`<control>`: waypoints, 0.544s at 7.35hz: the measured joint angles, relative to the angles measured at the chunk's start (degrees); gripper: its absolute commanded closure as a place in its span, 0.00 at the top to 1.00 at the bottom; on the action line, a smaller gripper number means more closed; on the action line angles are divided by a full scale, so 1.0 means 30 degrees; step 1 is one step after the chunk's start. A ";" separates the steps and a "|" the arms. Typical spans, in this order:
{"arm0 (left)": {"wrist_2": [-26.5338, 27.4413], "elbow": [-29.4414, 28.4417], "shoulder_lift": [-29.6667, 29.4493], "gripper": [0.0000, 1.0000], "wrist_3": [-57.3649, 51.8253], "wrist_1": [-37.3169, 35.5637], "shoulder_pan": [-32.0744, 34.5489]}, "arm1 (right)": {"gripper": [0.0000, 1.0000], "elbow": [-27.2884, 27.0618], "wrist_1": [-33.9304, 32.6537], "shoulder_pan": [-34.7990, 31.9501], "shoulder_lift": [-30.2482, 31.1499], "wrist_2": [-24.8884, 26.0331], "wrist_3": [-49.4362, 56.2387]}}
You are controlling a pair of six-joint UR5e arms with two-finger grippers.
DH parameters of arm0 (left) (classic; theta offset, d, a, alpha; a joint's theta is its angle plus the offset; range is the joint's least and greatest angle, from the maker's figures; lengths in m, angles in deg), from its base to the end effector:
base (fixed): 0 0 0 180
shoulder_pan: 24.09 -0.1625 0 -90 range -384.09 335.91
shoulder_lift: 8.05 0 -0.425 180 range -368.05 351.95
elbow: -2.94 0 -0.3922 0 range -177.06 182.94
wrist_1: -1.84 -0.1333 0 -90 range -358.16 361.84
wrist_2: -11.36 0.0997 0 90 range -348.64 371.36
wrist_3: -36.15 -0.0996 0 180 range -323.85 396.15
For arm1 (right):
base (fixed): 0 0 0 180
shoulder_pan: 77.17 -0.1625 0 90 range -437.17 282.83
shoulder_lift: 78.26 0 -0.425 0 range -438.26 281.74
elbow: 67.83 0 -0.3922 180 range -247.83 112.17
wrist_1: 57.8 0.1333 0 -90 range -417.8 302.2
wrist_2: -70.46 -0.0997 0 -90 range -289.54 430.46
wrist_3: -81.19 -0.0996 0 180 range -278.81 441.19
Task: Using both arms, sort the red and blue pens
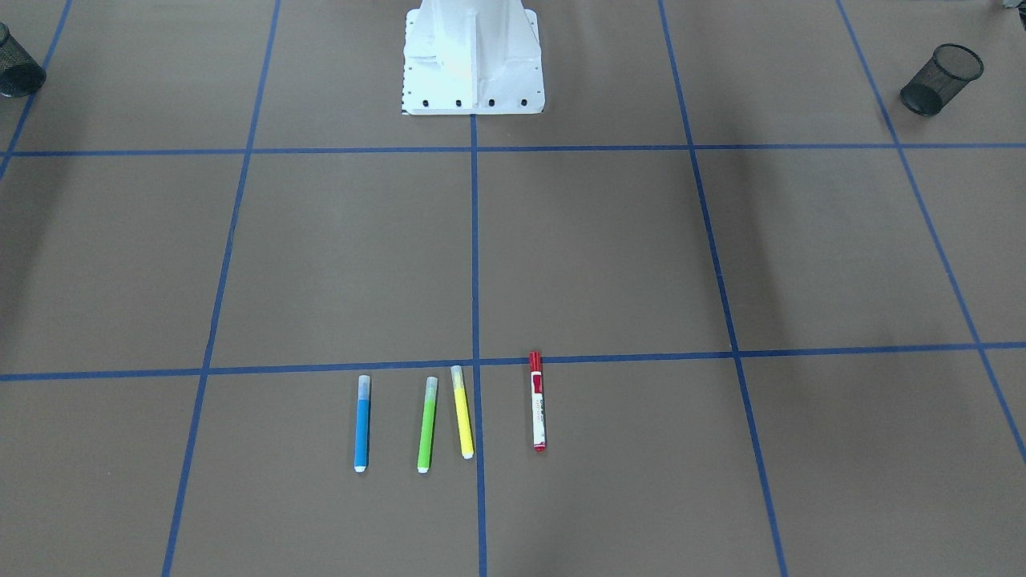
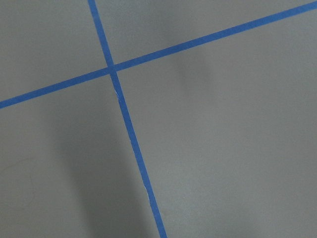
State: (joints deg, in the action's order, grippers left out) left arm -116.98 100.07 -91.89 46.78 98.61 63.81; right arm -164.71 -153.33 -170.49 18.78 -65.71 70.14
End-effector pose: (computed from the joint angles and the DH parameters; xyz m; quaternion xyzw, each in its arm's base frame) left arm -0.0548 -0.4582 0.6424 0.0270 0.3327 -0.0480 0.9414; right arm 0.0864 -0.4282 0.6639 -0.0720 -0.3876 0.1342 0.9091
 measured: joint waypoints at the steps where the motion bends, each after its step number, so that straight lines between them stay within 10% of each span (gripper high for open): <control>1: -0.0014 0.0009 0.0003 1.00 0.0000 -0.0001 -0.0001 | 1.00 -0.0092 0.0003 -0.0004 0.0090 -0.0012 0.0013; 4: -0.0021 0.0074 0.0025 1.00 0.0000 0.0024 -0.0001 | 1.00 -0.0148 0.0064 -0.0005 0.0136 0.0002 0.0020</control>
State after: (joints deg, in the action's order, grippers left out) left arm -117.04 100.29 -91.82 46.78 98.68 63.80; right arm -165.15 -153.13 -170.51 19.19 -65.71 70.20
